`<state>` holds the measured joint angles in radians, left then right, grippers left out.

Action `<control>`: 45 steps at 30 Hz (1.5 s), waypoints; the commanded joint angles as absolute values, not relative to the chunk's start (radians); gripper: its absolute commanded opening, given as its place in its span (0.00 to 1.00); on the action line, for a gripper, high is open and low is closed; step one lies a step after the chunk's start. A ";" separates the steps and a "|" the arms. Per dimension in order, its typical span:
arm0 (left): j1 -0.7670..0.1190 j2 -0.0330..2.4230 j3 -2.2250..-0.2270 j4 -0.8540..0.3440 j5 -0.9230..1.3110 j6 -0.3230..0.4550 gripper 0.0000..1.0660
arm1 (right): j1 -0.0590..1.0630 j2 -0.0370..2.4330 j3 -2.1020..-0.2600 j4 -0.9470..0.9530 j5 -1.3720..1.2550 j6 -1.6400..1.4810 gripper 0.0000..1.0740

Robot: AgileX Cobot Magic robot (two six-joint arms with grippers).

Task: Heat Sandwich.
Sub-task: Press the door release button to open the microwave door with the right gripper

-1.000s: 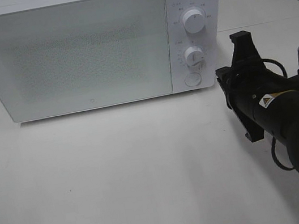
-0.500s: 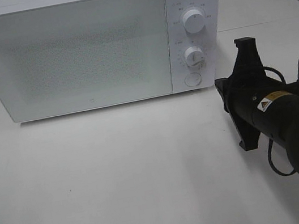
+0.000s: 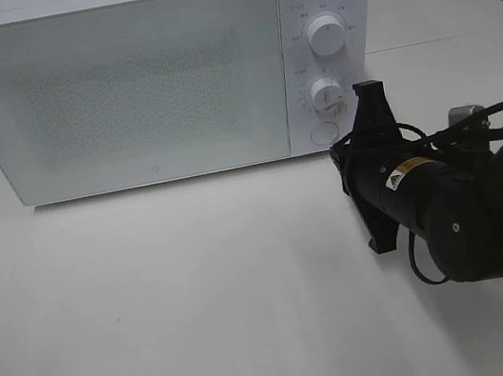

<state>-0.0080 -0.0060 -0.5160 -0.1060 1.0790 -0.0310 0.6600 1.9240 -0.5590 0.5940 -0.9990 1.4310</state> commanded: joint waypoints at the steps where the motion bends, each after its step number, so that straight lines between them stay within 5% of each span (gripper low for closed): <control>1: -0.005 -0.025 -0.514 -0.110 1.066 -0.032 0.92 | 0.636 1.956 -0.600 0.541 -0.994 1.442 0.00; 45: -0.005 -0.025 -0.514 -0.110 1.066 -0.032 0.92 | 0.478 2.143 -0.866 0.453 -1.000 1.432 0.00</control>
